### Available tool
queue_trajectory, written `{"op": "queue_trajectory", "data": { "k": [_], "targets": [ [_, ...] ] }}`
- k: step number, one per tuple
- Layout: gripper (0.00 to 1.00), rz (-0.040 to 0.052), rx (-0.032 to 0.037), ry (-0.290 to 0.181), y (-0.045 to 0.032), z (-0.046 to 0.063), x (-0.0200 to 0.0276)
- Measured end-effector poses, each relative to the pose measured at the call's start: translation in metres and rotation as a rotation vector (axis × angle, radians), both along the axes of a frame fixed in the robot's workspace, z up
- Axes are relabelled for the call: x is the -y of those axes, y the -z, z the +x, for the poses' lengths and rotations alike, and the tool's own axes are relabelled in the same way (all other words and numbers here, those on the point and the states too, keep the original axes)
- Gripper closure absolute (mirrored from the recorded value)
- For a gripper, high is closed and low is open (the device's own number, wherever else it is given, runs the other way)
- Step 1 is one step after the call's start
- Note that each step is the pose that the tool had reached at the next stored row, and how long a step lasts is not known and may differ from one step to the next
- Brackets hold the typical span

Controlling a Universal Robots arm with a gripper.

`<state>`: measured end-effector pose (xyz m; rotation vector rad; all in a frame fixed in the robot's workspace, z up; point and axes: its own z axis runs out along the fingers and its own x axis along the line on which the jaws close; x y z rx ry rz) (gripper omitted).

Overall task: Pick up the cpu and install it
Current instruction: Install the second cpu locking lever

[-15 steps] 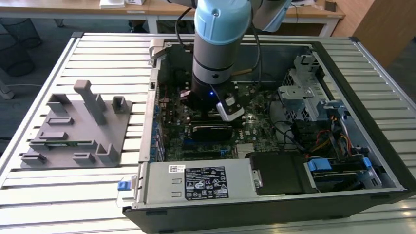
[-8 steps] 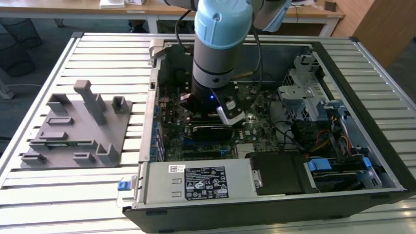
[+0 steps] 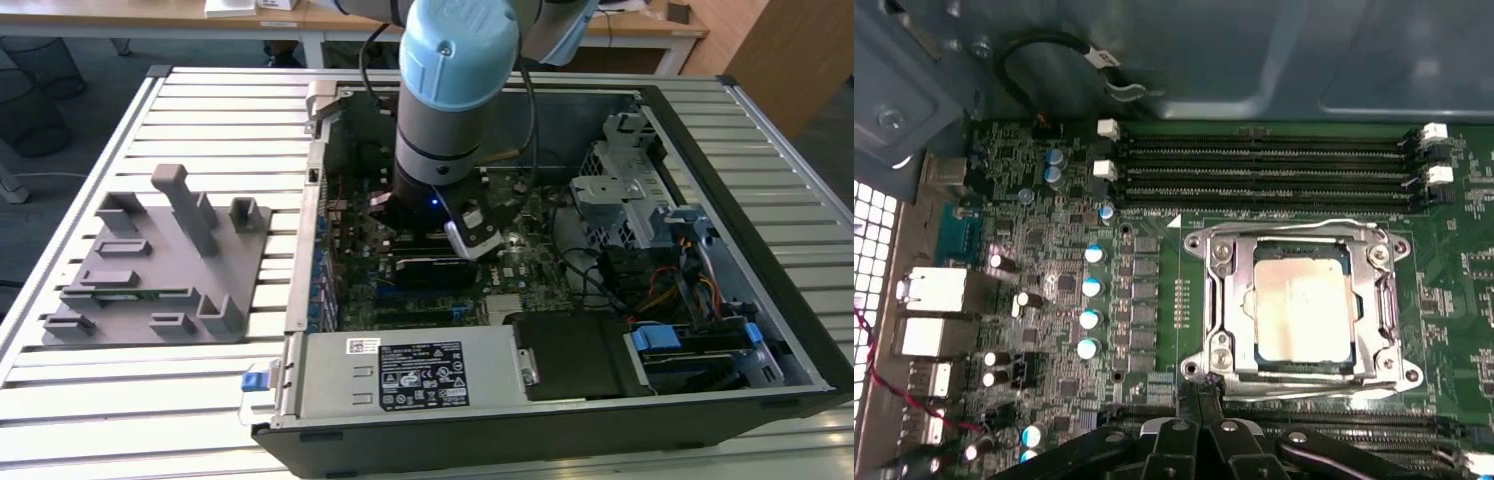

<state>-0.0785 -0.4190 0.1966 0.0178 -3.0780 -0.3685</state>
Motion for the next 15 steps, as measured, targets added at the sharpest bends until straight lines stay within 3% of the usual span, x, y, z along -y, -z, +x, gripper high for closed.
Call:
{"op": "queue_trajectory", "data": {
  "k": [9,15],
  "targets": [
    [0.89,0.034,0.0001,0.0,0.0031,-0.0012,0.0],
    [0.89,0.0382,-0.0001,0.0,0.0044,-0.0015,0.0]
  ]
}}
